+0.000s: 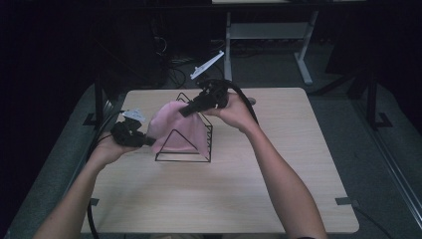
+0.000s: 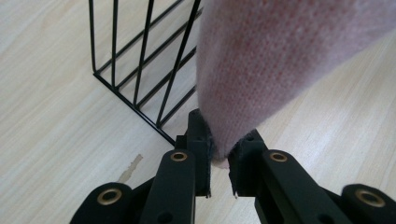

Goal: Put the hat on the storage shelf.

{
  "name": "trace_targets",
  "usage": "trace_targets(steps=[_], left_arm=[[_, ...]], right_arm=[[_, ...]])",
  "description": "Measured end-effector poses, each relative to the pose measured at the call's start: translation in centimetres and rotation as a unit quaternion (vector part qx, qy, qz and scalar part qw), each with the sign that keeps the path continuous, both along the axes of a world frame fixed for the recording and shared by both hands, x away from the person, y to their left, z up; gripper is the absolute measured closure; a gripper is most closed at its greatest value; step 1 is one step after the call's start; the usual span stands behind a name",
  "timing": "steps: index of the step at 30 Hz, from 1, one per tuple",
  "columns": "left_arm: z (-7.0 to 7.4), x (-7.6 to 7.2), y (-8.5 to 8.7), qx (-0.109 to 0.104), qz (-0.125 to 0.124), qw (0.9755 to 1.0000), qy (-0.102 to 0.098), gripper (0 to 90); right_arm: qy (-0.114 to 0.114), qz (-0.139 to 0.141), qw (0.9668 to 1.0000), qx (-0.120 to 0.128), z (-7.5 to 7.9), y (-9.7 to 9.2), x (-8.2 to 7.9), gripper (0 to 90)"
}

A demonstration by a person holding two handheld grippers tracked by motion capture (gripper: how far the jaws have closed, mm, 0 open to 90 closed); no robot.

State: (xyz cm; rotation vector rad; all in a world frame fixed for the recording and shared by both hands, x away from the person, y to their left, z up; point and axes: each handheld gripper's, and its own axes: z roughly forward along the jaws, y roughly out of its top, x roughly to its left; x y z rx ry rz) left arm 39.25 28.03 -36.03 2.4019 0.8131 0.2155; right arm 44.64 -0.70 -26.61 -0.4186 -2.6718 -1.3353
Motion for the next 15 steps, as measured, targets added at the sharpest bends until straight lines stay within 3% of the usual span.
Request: trace_targets(steps=[5, 13, 15], left_arm=[[-0.7, 0.0, -0.2, 0.012, 0.0, 0.9999, 0.007, 80.6], [-2.0, 0.1, -0.1, 0.001, 0.006, 0.9998, 0.02, 80.6], [-2.3, 0.2, -0.1, 0.011, 0.004, 0.9997, 0.023, 80.1]], right_arm=[[0.011, 0.002, 0.9999, -0.006, -0.8, 0.1, 0.0, 75.4], [0.022, 0.007, 0.9996, -0.018, -2.0, 0.3, 0.1, 75.2], [0.026, 0.009, 0.9994, -0.021, -2.4, 0.3, 0.1, 75.0]])
